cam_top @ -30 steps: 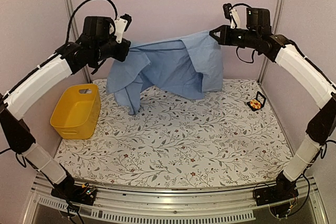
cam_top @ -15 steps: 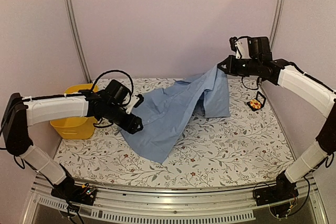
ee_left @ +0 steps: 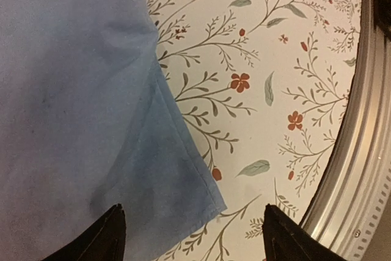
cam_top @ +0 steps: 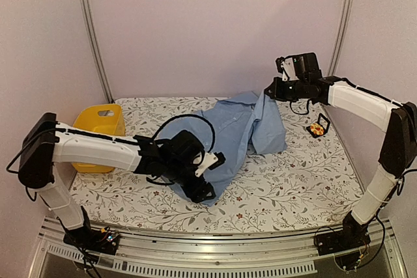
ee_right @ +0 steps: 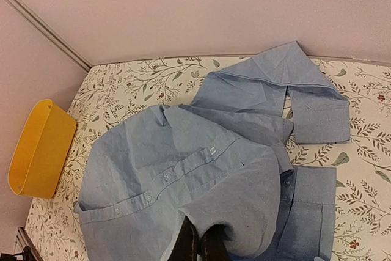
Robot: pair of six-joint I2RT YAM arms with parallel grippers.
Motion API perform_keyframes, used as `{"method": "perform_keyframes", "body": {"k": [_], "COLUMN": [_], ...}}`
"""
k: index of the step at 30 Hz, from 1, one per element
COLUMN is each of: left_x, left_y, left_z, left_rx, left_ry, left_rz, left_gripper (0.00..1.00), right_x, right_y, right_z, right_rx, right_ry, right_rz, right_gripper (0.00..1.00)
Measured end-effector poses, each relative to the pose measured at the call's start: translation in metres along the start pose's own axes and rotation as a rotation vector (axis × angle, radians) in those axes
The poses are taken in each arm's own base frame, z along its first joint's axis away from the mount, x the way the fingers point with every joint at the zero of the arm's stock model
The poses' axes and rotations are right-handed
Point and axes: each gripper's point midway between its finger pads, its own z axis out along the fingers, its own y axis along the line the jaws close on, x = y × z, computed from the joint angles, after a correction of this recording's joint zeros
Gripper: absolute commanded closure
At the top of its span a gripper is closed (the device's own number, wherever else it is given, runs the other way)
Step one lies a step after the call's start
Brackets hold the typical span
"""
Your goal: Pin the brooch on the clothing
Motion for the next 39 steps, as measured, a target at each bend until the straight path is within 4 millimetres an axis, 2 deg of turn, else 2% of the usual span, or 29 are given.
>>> {"method": "perform_keyframes", "body": {"k": [3, 4, 5, 8, 12, 16, 18, 20, 21, 24, 25, 31, 33, 35, 37, 39], "left_x": [-0.004, 0.002, 0.020, 0.023, 0.014, 0.023, 0.019, 0.016, 0.015, 0.014, 0.014, 0.019, 0.024, 0.025, 0.009, -0.018], "left_y": [-0.002, -0.002, -0.002, -0.004, -0.006, -0.005, -0.005, -0.005, -0.004, -0.002, -0.002, 0.010, 0.029, 0.059, 0.111, 0.173], "left_z": [0.028, 0.038, 0.045, 0.044, 0.050, 0.058, 0.059, 0.062, 0.063, 0.066, 0.067, 0.064, 0.056, 0.041, 0.015, -0.024], "left_rx": [0.024, 0.035, 0.056, 0.074, 0.105, 0.123, 0.131, 0.136, 0.136, 0.132, 0.129, 0.062, -0.032, -0.135, -0.261, -0.413], "left_ry": [0.050, 0.082, 0.153, 0.188, 0.199, 0.250, 0.258, 0.268, 0.273, 0.287, 0.290, 0.305, 0.309, 0.298, 0.232, 0.130], "left_rz": [0.057, 0.080, 0.116, 0.135, 0.163, 0.180, 0.188, 0.196, 0.201, 0.213, 0.204, 0.178, 0.153, 0.102, 0.002, -0.102], "left_gripper": [0.28, 0.27, 0.28, 0.29, 0.32, 0.36, 0.39, 0.48, 0.56, 0.93, 1.00, 1.00, 1.00, 1.00, 1.00, 1.00], "right_x": [-0.001, -0.001, -0.002, -0.002, -0.002, -0.001, -0.001, -0.001, -0.001, -0.002, -0.002, -0.002, -0.002, -0.003, -0.012, -0.042], "right_y": [-0.002, -0.003, -0.003, -0.004, -0.005, -0.008, -0.009, -0.010, -0.010, -0.010, -0.011, -0.011, -0.011, -0.009, -0.001, 0.015], "right_z": [0.002, 0.002, 0.002, 0.002, 0.002, 0.004, 0.005, 0.005, 0.005, 0.005, 0.005, 0.005, 0.005, 0.005, 0.008, 0.015], "right_rx": [0.010, 0.014, 0.019, 0.023, 0.030, 0.039, 0.045, 0.049, 0.051, 0.053, 0.054, 0.058, 0.056, 0.045, 0.017, -0.034], "right_ry": [-0.003, -0.005, -0.008, -0.009, -0.010, -0.008, -0.008, -0.009, -0.010, -0.010, -0.011, -0.012, -0.012, -0.015, -0.023, -0.065], "right_rz": [0.000, -0.001, -0.002, -0.004, -0.007, -0.017, -0.021, -0.025, -0.026, -0.037, -0.039, -0.049, -0.051, -0.052, -0.054, -0.063], "right_gripper": [1.00, 1.00, 1.00, 1.00, 1.00, 1.00, 1.00, 1.00, 1.00, 1.00, 1.00, 1.00, 1.00, 1.00, 1.00, 1.00]}}
